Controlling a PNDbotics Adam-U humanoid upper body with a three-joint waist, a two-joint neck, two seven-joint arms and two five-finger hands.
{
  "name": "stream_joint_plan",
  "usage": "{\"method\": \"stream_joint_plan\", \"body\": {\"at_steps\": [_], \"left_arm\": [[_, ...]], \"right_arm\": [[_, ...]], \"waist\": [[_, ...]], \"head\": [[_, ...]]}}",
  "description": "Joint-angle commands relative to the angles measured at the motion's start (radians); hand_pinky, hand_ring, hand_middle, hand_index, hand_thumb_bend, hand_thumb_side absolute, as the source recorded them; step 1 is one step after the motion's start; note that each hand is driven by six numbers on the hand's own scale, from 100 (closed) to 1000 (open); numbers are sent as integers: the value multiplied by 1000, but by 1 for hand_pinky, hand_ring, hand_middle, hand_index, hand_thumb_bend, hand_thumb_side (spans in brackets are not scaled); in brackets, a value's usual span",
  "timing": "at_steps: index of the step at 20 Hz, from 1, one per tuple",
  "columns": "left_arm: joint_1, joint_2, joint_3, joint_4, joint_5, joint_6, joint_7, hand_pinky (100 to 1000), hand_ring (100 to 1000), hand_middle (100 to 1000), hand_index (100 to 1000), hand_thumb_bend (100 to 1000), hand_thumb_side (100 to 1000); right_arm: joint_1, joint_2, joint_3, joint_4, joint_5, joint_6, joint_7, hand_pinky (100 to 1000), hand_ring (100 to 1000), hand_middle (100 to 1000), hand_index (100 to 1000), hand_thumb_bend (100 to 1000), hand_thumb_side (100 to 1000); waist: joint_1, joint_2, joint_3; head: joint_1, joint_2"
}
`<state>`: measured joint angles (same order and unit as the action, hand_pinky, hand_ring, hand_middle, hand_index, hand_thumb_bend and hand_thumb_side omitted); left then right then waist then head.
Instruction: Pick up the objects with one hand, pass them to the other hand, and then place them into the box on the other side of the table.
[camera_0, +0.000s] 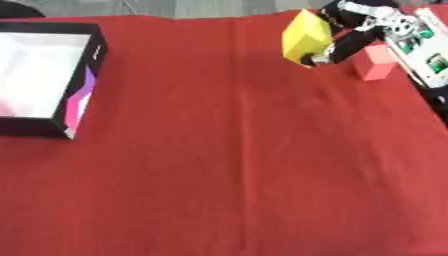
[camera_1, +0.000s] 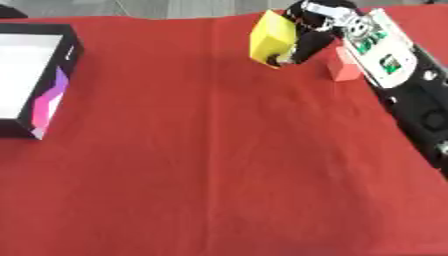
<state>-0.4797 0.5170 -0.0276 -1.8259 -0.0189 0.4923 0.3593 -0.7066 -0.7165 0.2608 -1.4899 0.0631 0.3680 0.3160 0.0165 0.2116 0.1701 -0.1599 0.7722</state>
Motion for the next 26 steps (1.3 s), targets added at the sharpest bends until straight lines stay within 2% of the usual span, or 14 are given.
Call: {"method": "stream_joint_plan", "body": {"at_steps": [1,4,7,10,12,16,19,26], "left_arm": [[-26,51,9,-6,-15,5,-5,740,695,750,770,363,633],[-46,76,-1,-2,-27,10,-17,740,697,750,772,371,625],[-69,99,-14,5,-45,18,-39,741,699,751,774,374,619],[-94,117,-32,13,-61,23,-66,743,702,752,776,378,615],[-113,129,-46,17,-70,25,-89,743,703,752,777,380,612],[-157,152,-77,32,-87,25,-145,744,705,752,779,385,606],[-194,166,-105,42,-99,27,-196,746,709,755,786,391,601],[-277,202,-198,47,-133,30,-371,754,724,763,806,428,581]], "right_arm": [[24,-7,-3,-132,-124,72,-109,806,589,478,571,312,139],[78,34,4,-231,-225,113,-255,803,582,483,577,308,134],[110,84,23,-286,-303,130,-404,808,578,485,579,306,130],[127,134,49,-301,-331,116,-531,805,573,486,580,301,124],[132,158,76,-306,-318,92,-584,805,572,487,581,301,119],[135,192,127,-315,-269,48,-595,803,570,489,583,289,108],[129,211,157,-317,-260,-6,-594,800,569,492,586,270,100],[112,244,219,-286,-242,-115,-522,800,567,494,589,258,100]], "waist": [[14,-37,-5],[16,-44,-15],[18,-49,-21],[19,-53,-25],[18,-56,-26],[16,-61,-29],[14,-65,-30],[17,-69,-26]], "head": [[17,-2],[30,-2],[39,-2],[42,-2],[44,-2],[48,-2],[50,-2],[54,-2]]}}
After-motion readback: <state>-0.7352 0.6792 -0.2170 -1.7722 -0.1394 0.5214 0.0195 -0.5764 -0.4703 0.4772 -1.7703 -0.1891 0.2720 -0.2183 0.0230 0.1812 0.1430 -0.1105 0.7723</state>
